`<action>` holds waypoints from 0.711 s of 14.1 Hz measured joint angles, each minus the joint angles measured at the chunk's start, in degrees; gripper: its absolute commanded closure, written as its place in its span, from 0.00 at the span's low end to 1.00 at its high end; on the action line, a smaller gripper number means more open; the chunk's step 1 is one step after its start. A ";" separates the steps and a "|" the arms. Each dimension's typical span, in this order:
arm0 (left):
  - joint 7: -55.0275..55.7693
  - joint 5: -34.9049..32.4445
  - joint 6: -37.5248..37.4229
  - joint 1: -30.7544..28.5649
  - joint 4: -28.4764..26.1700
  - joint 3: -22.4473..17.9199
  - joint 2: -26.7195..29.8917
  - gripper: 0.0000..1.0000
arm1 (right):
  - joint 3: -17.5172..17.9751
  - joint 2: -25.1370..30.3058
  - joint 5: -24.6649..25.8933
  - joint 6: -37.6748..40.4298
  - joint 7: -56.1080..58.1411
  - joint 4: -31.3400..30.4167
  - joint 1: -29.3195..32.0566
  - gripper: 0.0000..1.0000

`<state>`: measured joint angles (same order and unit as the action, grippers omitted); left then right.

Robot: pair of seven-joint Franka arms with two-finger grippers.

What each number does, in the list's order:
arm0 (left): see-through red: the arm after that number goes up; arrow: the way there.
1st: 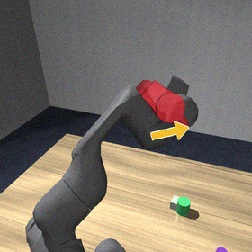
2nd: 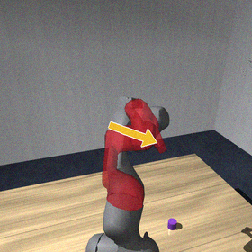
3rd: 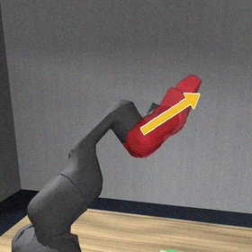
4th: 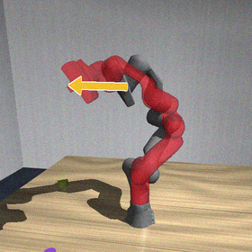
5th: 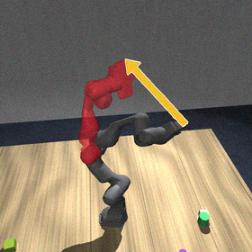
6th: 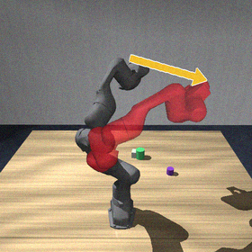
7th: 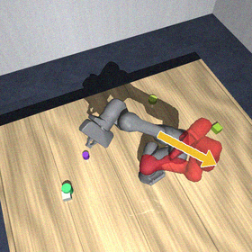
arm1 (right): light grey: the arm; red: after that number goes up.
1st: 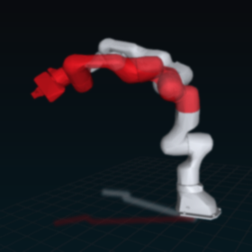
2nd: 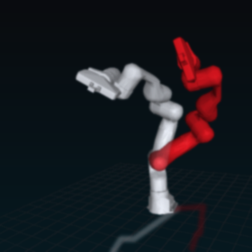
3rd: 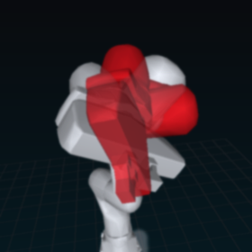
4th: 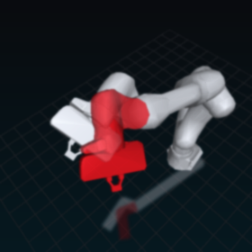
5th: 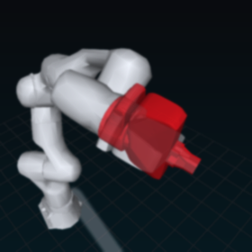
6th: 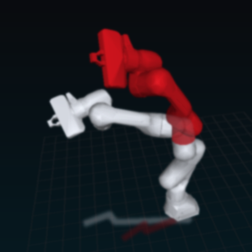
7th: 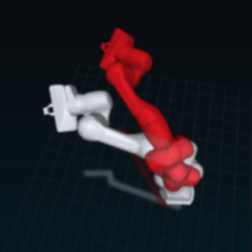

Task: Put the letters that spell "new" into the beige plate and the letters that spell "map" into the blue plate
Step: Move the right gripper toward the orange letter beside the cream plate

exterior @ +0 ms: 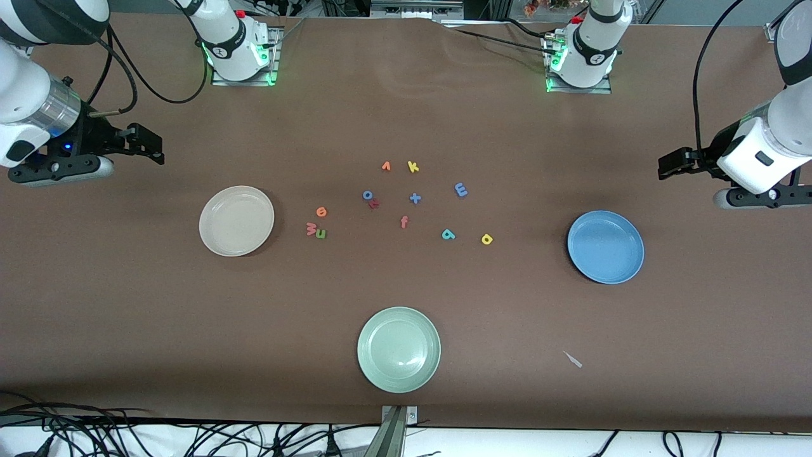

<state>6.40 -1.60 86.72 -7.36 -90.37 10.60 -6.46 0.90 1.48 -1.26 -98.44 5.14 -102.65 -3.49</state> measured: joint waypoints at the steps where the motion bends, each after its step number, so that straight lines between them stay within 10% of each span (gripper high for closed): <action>1: 0.00 0.00 0.00 0.00 0.00 0.00 0.00 0.00 | 0.39 -0.04 0.00 -0.18 0.00 -0.05 -0.02 0.00; 10: 0.00 0.00 0.00 0.01 0.00 0.00 0.00 0.00 | 1.37 -0.73 -3.08 -0.55 -4.99 -0.18 -1.27 0.00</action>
<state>6.40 -1.60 86.72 -7.35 -90.37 10.60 -6.46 2.27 0.75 -4.34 -99.00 0.15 -102.82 -4.76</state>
